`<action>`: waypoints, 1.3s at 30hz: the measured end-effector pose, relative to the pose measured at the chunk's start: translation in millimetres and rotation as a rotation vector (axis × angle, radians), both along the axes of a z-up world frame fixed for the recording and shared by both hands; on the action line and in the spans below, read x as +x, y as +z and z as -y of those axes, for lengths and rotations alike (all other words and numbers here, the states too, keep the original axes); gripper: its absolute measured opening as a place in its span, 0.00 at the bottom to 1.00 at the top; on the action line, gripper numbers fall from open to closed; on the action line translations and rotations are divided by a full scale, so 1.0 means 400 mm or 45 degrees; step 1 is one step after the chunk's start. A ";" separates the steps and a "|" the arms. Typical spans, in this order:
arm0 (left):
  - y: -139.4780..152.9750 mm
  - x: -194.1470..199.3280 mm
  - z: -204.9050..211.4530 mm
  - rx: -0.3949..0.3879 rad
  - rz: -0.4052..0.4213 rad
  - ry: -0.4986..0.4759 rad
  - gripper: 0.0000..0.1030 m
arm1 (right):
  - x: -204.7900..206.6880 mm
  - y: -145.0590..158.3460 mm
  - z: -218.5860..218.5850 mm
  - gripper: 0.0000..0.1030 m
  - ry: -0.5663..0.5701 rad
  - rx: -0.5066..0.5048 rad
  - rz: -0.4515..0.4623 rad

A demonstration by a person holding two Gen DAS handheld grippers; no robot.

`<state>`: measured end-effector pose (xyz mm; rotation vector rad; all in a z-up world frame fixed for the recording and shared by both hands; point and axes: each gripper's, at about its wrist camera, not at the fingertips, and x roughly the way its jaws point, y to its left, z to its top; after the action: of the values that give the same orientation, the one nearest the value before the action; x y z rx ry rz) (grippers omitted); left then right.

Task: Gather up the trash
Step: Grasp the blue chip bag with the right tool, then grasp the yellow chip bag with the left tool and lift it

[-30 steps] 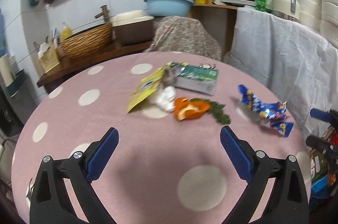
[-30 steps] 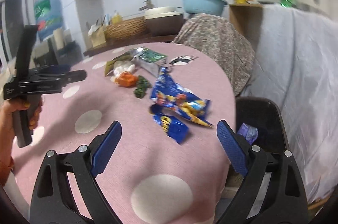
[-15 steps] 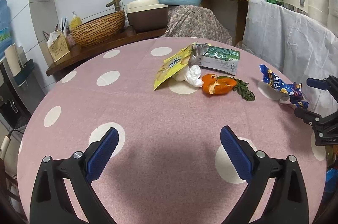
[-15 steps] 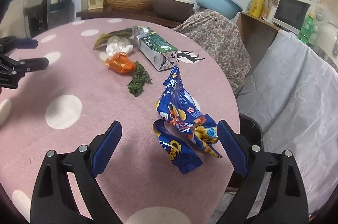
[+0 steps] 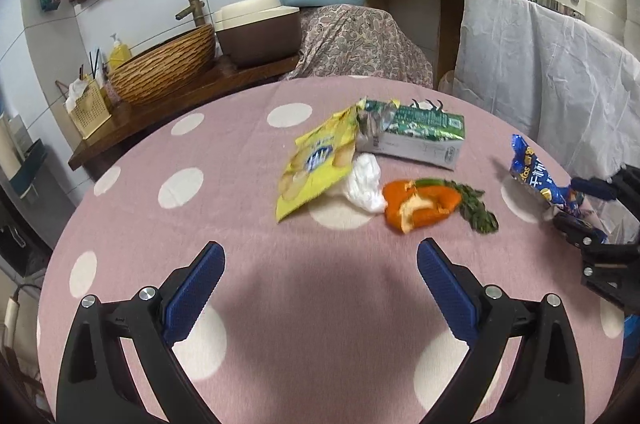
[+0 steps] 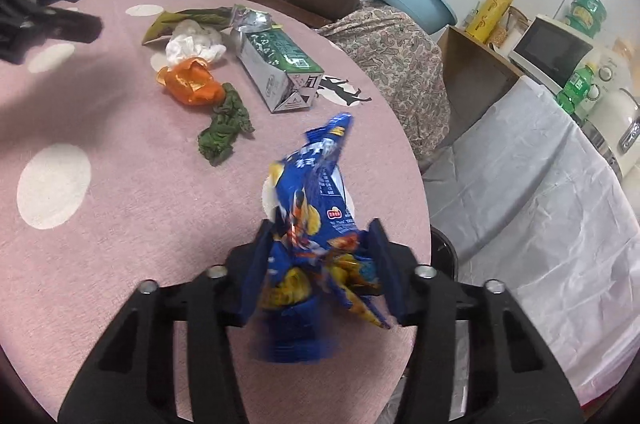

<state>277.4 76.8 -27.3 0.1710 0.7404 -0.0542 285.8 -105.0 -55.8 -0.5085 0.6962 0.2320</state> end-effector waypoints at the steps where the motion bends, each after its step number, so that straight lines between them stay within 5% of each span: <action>1: 0.001 0.015 0.004 0.007 0.001 0.005 0.93 | -0.001 0.005 0.002 0.33 -0.002 0.012 0.007; 12: -0.005 0.148 0.046 0.039 -0.038 0.042 0.86 | -0.004 0.041 0.028 0.21 -0.019 0.146 0.022; 16: -0.009 0.191 0.063 0.042 -0.076 0.047 0.76 | -0.007 0.042 0.023 0.21 -0.014 0.163 0.019; 23: -0.037 0.261 0.114 0.187 -0.167 0.029 0.59 | -0.005 0.042 0.028 0.21 -0.008 0.184 0.014; 31: -0.038 0.276 0.072 0.056 -0.230 0.060 0.25 | -0.005 0.043 0.036 0.20 0.005 0.200 0.010; 39: -0.015 0.267 0.026 -0.022 -0.208 0.115 0.08 | -0.001 0.041 0.042 0.20 0.013 0.236 0.005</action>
<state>384.2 66.4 -33.4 0.1170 0.9097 0.0112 285.3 -122.0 -39.3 -0.3356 0.6612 0.3021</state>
